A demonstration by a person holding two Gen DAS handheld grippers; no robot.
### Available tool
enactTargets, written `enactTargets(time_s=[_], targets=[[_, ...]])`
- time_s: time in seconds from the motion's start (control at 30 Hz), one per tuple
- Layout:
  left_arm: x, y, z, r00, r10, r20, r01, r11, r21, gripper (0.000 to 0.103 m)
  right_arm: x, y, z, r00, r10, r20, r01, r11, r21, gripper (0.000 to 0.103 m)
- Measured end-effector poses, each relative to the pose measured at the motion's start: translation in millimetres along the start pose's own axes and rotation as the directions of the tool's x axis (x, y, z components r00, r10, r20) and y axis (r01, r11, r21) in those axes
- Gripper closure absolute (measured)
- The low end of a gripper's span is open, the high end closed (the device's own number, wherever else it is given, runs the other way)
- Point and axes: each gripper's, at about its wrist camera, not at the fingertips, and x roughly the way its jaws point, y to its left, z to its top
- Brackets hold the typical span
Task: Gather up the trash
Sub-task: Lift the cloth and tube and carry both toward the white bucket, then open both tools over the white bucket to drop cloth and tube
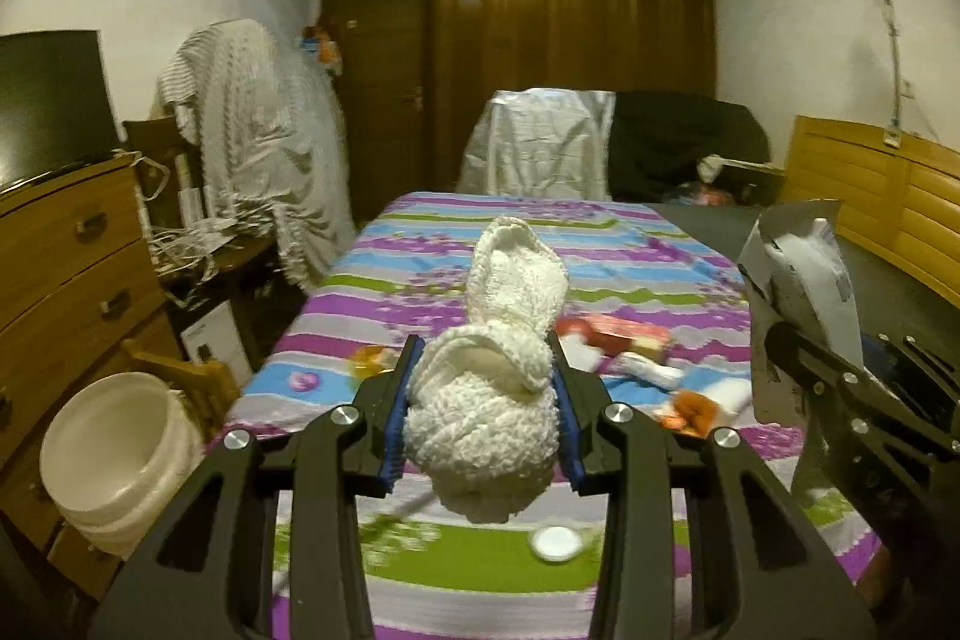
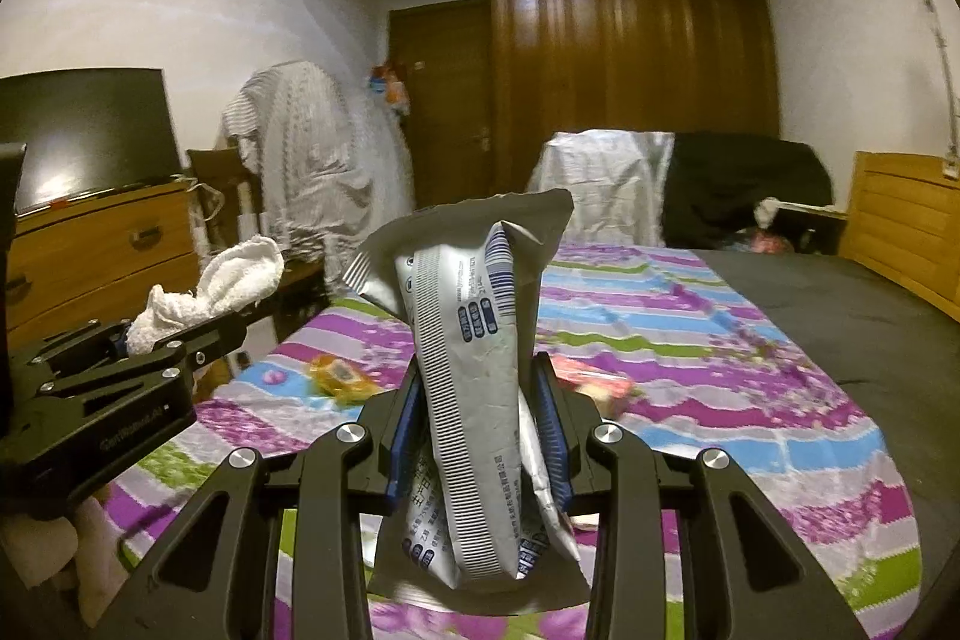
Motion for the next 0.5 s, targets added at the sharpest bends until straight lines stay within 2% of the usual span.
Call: enactTargets(time_s=[0.23, 0.37, 0.5], targets=[[-1.4, 66.3, 5.9, 0.994, 0.112, -0.010, -0.112, 0.991, -0.066, 0.066, 41.0, 66.4, 27.2, 0.990, 0.139, -0.033, -0.140, 0.990, -0.033, 0.067], [-5.9, 108.0, 7.4, 0.983, 0.180, -0.018, -0.181, 0.977, -0.109, 0.066, 63.5, 112.3, 42.5, 0.976, 0.212, -0.054, -0.215, 0.975, -0.056, 0.067], [-14.6, 155.2, 9.7, 0.966, 0.257, -0.028, -0.258, 0.954, -0.151, 0.066, 83.4, 167.2, 56.7, 0.956, 0.285, -0.074, -0.291, 0.953, -0.085, 0.067]])
